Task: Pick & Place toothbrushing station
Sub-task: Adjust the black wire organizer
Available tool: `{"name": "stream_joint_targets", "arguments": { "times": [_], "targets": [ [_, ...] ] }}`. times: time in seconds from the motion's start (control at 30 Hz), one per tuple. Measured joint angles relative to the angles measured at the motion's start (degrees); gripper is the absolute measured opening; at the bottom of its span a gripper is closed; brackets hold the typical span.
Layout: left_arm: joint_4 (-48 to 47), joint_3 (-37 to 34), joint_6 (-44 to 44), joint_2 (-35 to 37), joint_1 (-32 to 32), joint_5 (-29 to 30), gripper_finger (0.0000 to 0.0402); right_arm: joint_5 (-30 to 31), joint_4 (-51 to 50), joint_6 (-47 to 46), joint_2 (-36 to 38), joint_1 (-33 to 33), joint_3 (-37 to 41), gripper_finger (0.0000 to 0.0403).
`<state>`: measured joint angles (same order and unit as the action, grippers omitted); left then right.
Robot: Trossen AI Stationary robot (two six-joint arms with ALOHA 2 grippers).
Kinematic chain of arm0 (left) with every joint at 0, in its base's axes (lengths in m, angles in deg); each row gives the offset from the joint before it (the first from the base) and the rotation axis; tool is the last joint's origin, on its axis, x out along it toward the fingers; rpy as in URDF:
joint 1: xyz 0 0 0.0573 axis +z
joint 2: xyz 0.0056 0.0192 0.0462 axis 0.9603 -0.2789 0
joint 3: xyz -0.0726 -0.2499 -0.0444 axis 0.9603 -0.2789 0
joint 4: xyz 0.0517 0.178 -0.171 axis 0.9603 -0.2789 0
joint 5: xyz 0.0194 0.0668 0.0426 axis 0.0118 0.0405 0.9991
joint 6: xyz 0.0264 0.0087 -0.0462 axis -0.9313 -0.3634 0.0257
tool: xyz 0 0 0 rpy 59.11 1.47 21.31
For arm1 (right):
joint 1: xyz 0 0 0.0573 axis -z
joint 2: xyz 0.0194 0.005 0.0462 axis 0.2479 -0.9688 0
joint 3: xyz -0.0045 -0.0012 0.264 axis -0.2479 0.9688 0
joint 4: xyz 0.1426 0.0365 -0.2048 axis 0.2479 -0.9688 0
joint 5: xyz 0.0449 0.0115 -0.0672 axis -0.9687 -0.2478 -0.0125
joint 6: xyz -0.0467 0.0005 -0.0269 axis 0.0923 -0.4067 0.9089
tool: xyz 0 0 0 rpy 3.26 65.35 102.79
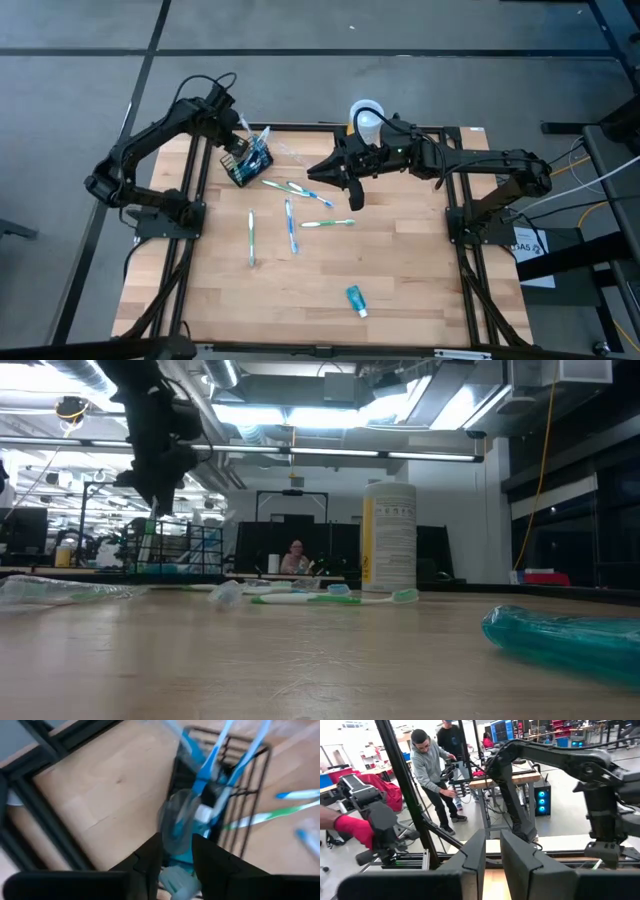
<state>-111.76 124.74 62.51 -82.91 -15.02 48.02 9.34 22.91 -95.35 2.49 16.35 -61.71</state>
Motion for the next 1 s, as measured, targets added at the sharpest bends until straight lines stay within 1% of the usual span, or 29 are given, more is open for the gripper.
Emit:
{"name": "stream_joint_targets", "arguments": {
  "times": [0.07,0.17,0.27,0.4,0.57,0.7,0.8,0.9,1.0],
  "targets": [
    [-0.6,1.0,-1.1,-0.8,-0.3,1.5,0.0112,-0.4,0.0,-0.2,0.0,0.0,0.0,0.006],
    [-0.4,3.2,-1.2,-1.1,-0.6,2.2,0.0128,-0.7,-0.4,-0.4,0.0,0.0,0.0,0.006],
    [-1.3,5.8,-1.3,-1.1,-0.7,3.7,0.0137,-0.7,-0.4,-0.4,0.0,0.0,0.0,0.006],
    [-5.1,8.9,-2.3,-1.1,-0.7,5.4,0.0138,-0.8,-0.4,-0.3,0.0,0.0,0.0,0.006],
    [-5.9,9.3,-3.3,-1.6,-0.7,7.0,0.0134,-0.8,-0.4,0.3,0.0,0.0,0.0,0.006],
    [-7.9,9.3,-6.4,-4.5,-1.0,7.2,0.0137,-1.2,-0.4,0.2,0.0,0.0,0.0,0.006],
    [-9.5,9.9,-9.2,-7.1,-1.6,8.9,0.0144,-1.7,-0.4,-0.2,0.0,0.0,0.0,0.006],
    [-9.5,13.2,-12.1,-9.1,-2.2,10.0,0.0156,-1.9,-0.4,-0.4,0.0,-0.2,0.0,0.006],
    [-10.1,18.0,-14.0,-11.8,-2.5,10.7,0.0166,-1.9,-0.4,-0.5,0.0,-0.2,0.0,0.006]
  ]
}}
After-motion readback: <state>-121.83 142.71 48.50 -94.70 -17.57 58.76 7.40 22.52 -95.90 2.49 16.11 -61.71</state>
